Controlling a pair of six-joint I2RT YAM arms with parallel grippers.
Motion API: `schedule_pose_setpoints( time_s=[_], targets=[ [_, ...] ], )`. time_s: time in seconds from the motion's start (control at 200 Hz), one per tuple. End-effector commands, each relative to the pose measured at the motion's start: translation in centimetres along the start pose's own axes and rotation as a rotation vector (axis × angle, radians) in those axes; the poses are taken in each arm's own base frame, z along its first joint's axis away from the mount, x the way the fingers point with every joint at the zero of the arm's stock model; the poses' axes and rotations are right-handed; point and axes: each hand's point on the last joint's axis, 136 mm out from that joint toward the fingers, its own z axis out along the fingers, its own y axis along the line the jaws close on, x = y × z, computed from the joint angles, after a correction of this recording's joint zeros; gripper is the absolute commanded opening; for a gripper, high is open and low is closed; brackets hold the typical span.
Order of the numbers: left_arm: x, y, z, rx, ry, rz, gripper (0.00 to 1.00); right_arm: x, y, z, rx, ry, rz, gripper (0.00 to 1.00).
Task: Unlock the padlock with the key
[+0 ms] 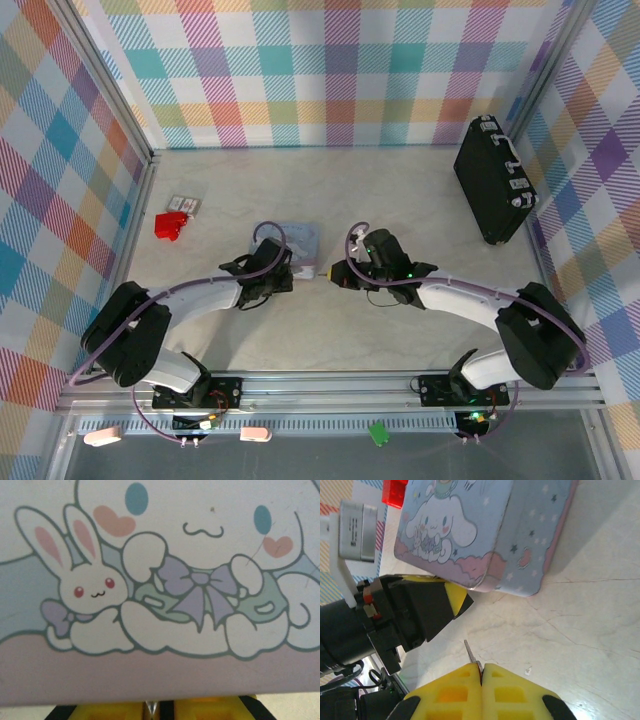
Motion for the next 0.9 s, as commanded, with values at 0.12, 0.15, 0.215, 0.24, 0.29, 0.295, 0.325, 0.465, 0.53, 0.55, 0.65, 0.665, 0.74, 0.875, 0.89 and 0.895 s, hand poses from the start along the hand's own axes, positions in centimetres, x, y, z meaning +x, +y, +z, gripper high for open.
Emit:
schedule_pose_setpoints(
  time_s=[0.12, 0.15, 0.215, 0.24, 0.29, 0.295, 0.325, 0.465, 0.53, 0.55, 0.65, 0.665, 0.74, 0.875, 0.89, 0.895],
  targets=[
    [0.3, -1.6, -0.8, 0.004, 0.12, 0.005, 0.15, -0.4, 1.2, 1.8, -0.027, 0.019, -0.038, 0.0],
    [0.3, -1.8, -0.8, 0.011, 0.13, 0.001, 0.16, -0.4, 1.2, 1.9, -0.023, 0.02, -0.037, 0.0],
    [0.2, -2.3, -0.8, 0.021, 0.143, -0.013, 0.16, -0.6, 1.1, 2.2, -0.018, 0.022, -0.044, 0.0],
    [0.2, -2.3, -0.8, 0.022, 0.15, -0.019, 0.16, -0.7, 1.1, 2.3, -0.016, 0.02, -0.049, 0.0],
    [0.2, -2.7, -0.9, 0.032, 0.161, -0.027, 0.16, -0.9, 0.8, 2.6, 0.006, 0.02, -0.055, 0.0],
    [0.2, -2.7, -0.8, 0.031, 0.163, -0.028, 0.16, -0.9, 0.7, 2.7, 0.009, 0.019, -0.055, 0.0],
    [0.3, -2.8, -0.8, 0.035, 0.17, -0.033, 0.16, -1.0, 0.4, 2.9, 0.026, 0.02, -0.057, 0.0],
    [0.2, -3.5, -0.7, 0.051, 0.203, -0.048, 0.16, -1.9, -0.9, 3.7, 0.069, 0.013, -0.062, 0.0],
    [0.2, -3.9, -0.6, 0.065, 0.208, -0.053, 0.16, -2.6, -1.4, 4.2, 0.077, 0.013, -0.056, 0.0],
    [0.2, -4.0, -0.5, 0.067, 0.208, -0.056, 0.16, -2.9, -1.5, 4.3, 0.077, 0.011, -0.056, 0.0],
    [0.2, -4.3, -0.2, 0.074, 0.214, -0.076, 0.16, -4.1, -2.2, 4.9, 0.086, 0.01, -0.048, 0.0],
    [0.1, -4.3, -0.2, 0.076, 0.215, -0.082, 0.15, -4.2, -2.4, 5.0, 0.089, 0.009, -0.044, 0.0],
    [0.1, -4.8, 0.1, 0.088, 0.22, -0.106, 0.15, -5.1, -2.8, 5.1, 0.082, 0.0, -0.026, 0.0],
    [-0.3, -5.2, 0.4, 0.093, 0.215, -0.151, 0.14, -6.4, -3.4, 5.1, 0.065, -0.014, 0.005, 0.0],
    [-0.3, -5.3, 0.5, 0.096, 0.214, -0.155, 0.14, -6.5, -3.5, 5.1, 0.063, -0.015, 0.008, 0.0],
    [-0.4, -5.3, 0.5, 0.097, 0.214, -0.157, 0.14, -6.5, -3.5, 5.1, 0.063, -0.014, 0.009, 0.0]
  ],
)
